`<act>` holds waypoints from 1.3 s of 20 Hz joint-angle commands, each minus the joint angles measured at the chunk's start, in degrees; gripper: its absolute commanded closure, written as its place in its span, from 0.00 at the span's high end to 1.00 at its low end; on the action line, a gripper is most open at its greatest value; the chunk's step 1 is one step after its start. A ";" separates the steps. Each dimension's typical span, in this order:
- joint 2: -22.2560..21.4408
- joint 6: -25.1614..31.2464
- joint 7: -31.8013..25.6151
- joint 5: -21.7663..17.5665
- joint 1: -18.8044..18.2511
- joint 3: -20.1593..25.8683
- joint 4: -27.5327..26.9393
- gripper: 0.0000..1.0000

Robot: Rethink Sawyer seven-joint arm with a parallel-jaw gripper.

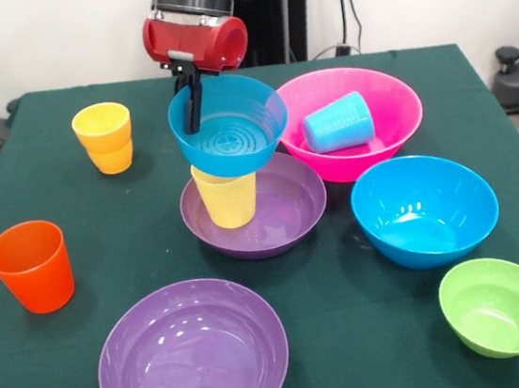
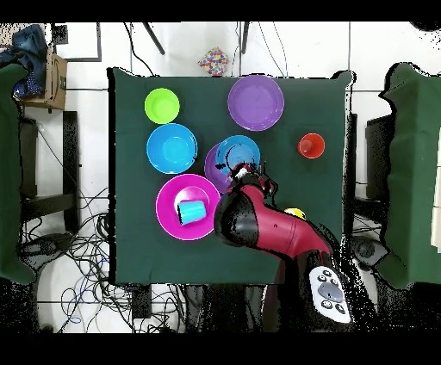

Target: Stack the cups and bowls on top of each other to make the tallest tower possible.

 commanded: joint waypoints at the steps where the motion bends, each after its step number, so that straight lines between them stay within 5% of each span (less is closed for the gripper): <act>1: -0.24 2.28 4.85 -1.73 -0.88 4.64 -0.68 0.00; 26: -0.47 2.38 3.47 -3.11 -2.13 4.86 -0.88 0.00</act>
